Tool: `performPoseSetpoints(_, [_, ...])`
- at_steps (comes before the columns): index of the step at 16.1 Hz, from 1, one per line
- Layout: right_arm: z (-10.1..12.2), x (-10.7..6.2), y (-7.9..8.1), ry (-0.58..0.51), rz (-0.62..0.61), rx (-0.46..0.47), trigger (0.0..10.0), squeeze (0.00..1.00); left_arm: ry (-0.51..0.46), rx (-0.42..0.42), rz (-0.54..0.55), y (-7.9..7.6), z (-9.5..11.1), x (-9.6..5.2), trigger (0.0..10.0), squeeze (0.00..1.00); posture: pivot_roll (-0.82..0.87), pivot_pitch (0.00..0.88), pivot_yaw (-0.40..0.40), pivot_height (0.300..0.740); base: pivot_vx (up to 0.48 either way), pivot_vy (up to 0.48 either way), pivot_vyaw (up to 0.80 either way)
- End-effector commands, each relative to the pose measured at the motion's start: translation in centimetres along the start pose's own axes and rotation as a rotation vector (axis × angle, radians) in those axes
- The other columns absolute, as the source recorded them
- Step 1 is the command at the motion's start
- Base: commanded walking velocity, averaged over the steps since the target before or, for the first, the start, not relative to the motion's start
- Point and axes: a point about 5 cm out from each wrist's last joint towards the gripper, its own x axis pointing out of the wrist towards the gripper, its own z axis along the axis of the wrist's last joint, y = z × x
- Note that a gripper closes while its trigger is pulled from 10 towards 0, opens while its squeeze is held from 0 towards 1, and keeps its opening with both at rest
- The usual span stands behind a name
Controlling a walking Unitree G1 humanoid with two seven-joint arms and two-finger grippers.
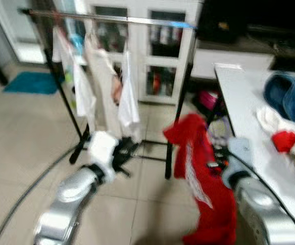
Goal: Hang hanger
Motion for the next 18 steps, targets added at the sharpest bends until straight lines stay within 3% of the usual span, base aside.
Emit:
performPoseSetpoints(1, [1.2,0.0,0.4,-0.056,0.014,0.000,10.0,0.00,0.000,0.021,0.015,0.5,0.3,-0.4,10.0,0.11,-0.07,0.000,-0.015,0.740,0.000,0.480,-0.48])
performPoseSetpoints(7, [1.3,0.1,0.8,-0.069,0.048,0.011,10.0,0.00,0.004,0.023,0.017,0.6,0.4,-0.3,10.0,0.11,-0.07,0.000,-0.011,0.740,0.000,0.452,-0.08])
performPoseSetpoints(10, [2.1,0.0,2.1,-0.119,0.168,0.019,10.0,0.00,0.019,0.065,0.040,0.8,0.4,0.0,10.0,0.13,-0.07,0.000,-0.006,0.740,0.000,-0.320,0.00])
performPoseSetpoints(14, [3.6,-0.2,3.1,-0.190,0.329,-0.012,10.0,0.00,0.020,0.041,0.009,0.8,0.6,0.6,10.0,0.13,-0.07,0.000,-0.011,0.740,0.000,-0.120,0.00])
performPoseSetpoints(15, [4.1,-0.3,3.4,-0.221,0.366,-0.006,10.0,0.00,0.036,0.023,0.018,1.2,0.4,0.9,10.0,0.66,-0.06,0.000,-0.011,0.740,0.000,0.000,0.00])
performPoseSetpoints(16, [4.3,-0.4,3.6,-0.235,0.384,0.000,10.0,0.00,0.041,0.010,0.018,1.3,0.3,1.2,10.0,1.00,-0.06,0.000,-0.011,0.740,0.000,0.000,0.00])
performPoseSetpoints(18, [5.2,-0.8,4.2,-0.283,0.449,0.019,10.0,0.00,0.022,0.003,0.012,1.5,0.5,2.2,10.0,1.00,-0.07,0.000,-0.012,0.740,0.000,0.000,0.00])
